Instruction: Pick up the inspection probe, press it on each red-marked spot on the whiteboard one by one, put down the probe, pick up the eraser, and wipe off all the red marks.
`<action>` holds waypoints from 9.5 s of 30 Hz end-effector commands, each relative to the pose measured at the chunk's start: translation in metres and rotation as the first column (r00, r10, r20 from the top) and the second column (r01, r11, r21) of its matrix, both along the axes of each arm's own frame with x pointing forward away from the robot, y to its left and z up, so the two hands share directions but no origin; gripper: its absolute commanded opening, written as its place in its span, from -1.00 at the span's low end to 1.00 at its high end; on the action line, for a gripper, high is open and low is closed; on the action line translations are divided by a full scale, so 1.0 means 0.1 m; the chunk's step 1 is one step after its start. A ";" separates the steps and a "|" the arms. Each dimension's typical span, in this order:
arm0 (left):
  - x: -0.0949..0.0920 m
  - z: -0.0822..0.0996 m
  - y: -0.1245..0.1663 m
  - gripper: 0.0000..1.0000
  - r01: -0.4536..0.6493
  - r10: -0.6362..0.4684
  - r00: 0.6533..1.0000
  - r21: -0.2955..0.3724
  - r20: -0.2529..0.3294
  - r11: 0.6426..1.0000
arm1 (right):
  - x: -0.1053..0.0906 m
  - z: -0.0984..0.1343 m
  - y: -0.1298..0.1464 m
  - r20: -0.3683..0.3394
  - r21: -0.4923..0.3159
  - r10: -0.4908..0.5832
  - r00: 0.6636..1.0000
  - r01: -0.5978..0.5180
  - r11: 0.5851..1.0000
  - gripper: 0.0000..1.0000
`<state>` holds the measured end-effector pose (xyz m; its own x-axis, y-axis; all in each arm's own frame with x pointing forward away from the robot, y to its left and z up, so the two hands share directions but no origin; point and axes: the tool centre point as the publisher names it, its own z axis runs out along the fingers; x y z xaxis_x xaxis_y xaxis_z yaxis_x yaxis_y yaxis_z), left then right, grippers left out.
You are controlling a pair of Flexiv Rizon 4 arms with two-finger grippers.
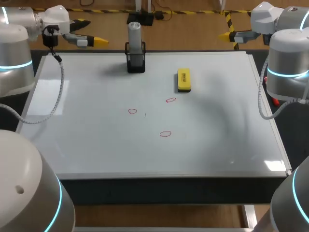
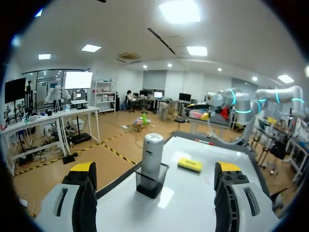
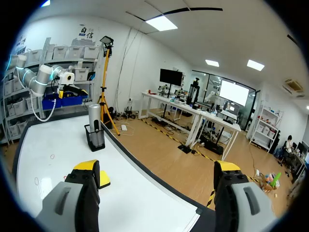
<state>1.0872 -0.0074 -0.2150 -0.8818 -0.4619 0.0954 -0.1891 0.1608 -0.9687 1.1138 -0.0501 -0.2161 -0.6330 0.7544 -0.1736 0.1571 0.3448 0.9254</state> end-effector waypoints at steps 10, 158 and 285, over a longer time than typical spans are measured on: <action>0.16 -0.08 -0.31 1.00 0.187 -0.183 0.981 -0.074 0.059 0.980 | 0.00 0.00 0.00 0.000 0.000 0.000 1.000 0.000 1.000 1.00; -0.19 0.60 -0.77 -1.00 0.360 -0.303 0.914 -0.191 0.271 0.913 | 0.00 0.00 0.00 0.000 0.000 0.000 1.000 0.000 1.000 1.00; -0.51 0.36 -0.29 -1.00 0.516 -0.474 0.852 -0.208 0.222 0.831 | -0.71 -1.35 1.16 -0.631 -0.650 0.770 0.093 -0.606 -0.459 1.00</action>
